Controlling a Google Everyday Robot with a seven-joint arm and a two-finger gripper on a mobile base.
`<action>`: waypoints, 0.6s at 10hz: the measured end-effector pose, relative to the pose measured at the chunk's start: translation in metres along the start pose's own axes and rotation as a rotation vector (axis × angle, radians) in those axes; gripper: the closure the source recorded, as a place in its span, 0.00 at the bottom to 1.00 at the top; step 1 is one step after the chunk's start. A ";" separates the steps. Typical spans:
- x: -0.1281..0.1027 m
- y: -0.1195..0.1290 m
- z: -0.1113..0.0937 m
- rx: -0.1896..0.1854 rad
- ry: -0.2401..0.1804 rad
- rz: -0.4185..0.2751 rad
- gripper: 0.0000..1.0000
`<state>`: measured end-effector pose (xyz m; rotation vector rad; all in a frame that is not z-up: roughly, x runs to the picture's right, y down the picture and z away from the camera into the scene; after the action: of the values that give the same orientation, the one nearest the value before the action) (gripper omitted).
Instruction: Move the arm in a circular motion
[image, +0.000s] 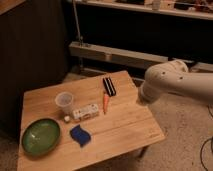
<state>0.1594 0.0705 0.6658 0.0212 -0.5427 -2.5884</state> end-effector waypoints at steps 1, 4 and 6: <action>0.000 -0.016 -0.002 0.021 -0.001 -0.009 0.96; 0.034 -0.061 0.001 0.119 0.021 -0.116 0.96; 0.082 -0.100 0.007 0.210 0.047 -0.220 0.96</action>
<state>0.0401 0.1149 0.6406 0.2229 -0.8341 -2.7212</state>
